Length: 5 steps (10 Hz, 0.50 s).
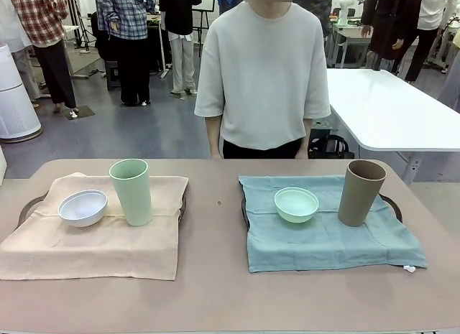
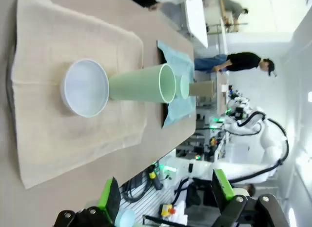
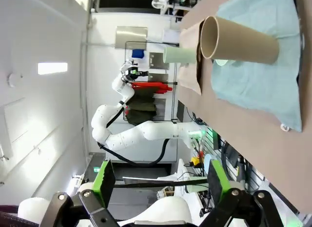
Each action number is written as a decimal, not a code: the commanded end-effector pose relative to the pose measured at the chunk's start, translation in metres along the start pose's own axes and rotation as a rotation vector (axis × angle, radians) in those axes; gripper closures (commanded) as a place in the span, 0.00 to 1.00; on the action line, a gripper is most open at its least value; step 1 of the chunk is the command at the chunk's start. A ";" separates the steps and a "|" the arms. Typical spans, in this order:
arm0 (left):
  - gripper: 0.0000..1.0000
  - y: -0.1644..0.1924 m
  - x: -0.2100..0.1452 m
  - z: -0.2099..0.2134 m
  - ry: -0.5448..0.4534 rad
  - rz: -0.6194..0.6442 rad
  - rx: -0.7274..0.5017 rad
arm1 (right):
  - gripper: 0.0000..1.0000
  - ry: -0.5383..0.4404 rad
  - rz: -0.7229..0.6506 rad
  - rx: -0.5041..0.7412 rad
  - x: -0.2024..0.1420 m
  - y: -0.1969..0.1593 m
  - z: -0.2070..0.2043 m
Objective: Set up a tray with a mat and arrange the tableware.
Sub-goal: Place the Picnic Bowl and Reusable plastic cup back onto the Handle tray in front of the human's position.
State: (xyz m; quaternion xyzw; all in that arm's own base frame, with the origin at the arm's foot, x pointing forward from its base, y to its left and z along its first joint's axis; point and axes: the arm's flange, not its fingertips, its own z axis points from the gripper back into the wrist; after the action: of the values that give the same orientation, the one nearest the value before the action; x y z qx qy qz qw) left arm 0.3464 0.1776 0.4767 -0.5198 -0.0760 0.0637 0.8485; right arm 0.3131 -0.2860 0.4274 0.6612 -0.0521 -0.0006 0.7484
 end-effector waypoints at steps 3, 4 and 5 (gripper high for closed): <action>0.00 0.003 0.000 0.002 -0.027 0.014 -0.023 | 0.00 0.001 0.007 0.012 0.001 -0.002 -0.004; 0.00 0.003 0.000 0.002 -0.027 0.014 -0.023 | 0.00 0.001 0.007 0.012 0.001 -0.002 -0.004; 0.00 0.003 0.000 0.002 -0.027 0.014 -0.023 | 0.00 0.001 0.007 0.012 0.001 -0.002 -0.004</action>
State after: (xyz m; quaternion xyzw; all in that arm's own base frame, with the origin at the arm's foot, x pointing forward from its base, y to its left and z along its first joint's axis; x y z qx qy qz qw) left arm 0.3456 0.1786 0.4735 -0.5285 -0.0851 0.0805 0.8408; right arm 0.3172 -0.2792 0.4256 0.6655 -0.0515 0.0064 0.7446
